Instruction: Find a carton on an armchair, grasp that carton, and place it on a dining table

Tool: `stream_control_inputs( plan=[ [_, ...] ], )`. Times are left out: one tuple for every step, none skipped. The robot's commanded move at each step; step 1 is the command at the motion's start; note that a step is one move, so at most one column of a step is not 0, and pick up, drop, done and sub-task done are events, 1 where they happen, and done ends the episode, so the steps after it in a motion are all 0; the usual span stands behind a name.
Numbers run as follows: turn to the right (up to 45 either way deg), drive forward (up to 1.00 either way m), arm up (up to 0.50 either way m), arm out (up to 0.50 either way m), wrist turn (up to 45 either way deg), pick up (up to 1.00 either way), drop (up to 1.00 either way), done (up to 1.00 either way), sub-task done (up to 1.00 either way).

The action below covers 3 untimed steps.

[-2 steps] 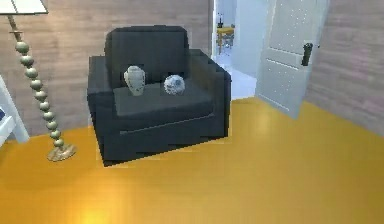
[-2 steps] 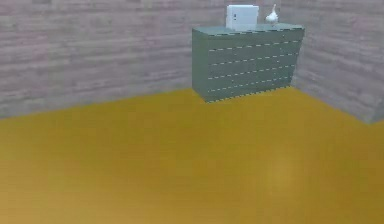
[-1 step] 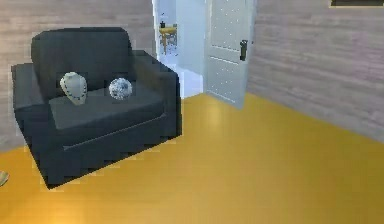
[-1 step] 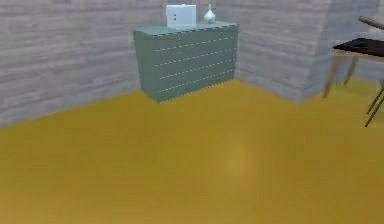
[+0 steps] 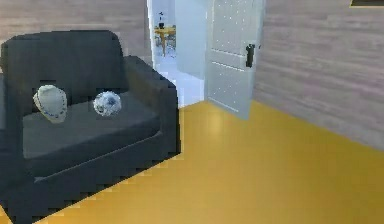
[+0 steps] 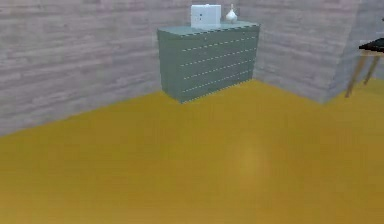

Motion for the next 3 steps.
stream_control_inputs(
  plan=[
    [9.0,0.00,0.00,0.00,0.0,0.00,0.00,0.00,0.00],
    [0.0,1.00,0.00,0.00,0.0,0.00,0.00,0.00,0.00],
    [6.0,0.00,0.00,0.00,0.0,0.00,0.00,0.00,0.00]
  ],
)
